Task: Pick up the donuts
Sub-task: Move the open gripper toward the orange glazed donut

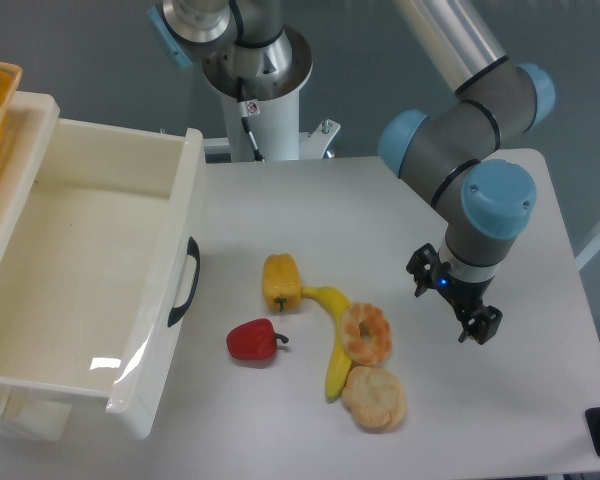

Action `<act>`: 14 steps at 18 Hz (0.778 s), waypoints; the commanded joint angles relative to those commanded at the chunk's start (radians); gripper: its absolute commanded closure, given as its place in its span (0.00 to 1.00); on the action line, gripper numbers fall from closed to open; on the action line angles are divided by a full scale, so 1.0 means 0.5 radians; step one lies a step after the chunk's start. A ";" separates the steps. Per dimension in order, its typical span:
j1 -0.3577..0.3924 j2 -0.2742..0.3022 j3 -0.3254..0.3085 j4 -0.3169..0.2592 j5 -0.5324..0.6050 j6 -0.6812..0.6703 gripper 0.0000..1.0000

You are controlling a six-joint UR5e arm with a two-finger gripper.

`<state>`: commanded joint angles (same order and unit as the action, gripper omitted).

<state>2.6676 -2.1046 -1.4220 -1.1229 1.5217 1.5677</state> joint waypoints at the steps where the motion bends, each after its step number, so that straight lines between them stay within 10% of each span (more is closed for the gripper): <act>1: -0.003 0.000 -0.006 0.012 0.000 0.000 0.00; 14: 0.061 0.037 -0.276 0.203 -0.301 -0.120 0.00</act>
<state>2.6983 -2.0862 -1.5600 -1.0216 1.3714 1.5079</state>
